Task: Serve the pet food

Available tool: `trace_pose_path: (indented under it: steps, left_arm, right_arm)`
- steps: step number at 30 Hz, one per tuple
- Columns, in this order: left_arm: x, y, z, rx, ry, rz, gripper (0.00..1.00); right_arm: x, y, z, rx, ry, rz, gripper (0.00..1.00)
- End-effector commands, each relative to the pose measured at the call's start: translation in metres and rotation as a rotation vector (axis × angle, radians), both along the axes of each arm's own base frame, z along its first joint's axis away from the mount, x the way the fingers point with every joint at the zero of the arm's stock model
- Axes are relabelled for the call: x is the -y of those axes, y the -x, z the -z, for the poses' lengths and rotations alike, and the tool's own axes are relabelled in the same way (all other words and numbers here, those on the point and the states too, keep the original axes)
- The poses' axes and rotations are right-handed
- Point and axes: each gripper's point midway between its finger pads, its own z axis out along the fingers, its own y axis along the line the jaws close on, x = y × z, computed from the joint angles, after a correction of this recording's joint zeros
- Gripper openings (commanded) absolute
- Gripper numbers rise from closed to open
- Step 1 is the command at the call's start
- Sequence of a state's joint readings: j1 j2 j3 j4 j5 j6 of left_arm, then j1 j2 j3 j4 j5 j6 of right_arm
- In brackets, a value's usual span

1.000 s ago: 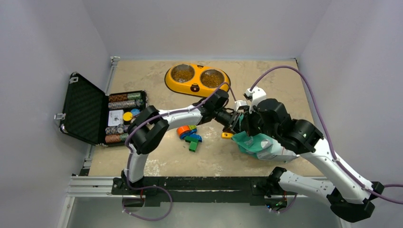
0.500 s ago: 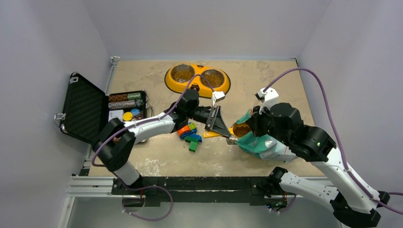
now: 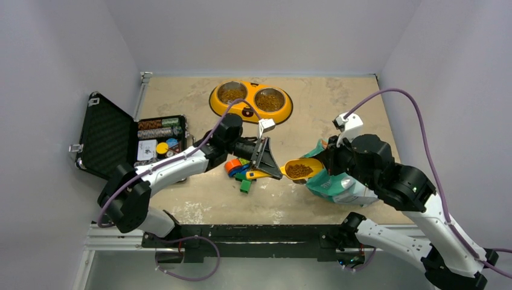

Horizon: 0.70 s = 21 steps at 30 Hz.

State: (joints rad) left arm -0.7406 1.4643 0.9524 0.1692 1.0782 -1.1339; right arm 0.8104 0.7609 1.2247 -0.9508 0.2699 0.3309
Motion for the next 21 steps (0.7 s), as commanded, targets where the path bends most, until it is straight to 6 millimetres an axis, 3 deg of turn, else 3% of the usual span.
trace_pose_path:
  steps: [1,10,21]
  left_arm:
    - [-0.009,-0.005,-0.020,0.036,0.072,-0.035,0.00]
    - [-0.031,0.017,-0.036,0.087,0.127,-0.011,0.00]
    - [-0.052,0.024,-0.078,0.167,0.205,-0.055,0.00]
  right_arm:
    - [0.000,0.003,-0.065,0.150,-0.201,0.007,0.00]
    - [0.013,0.008,-0.058,0.146,-0.183,0.042,0.00]
    - [0.016,0.004,-0.055,0.148,-0.164,0.064,0.00]
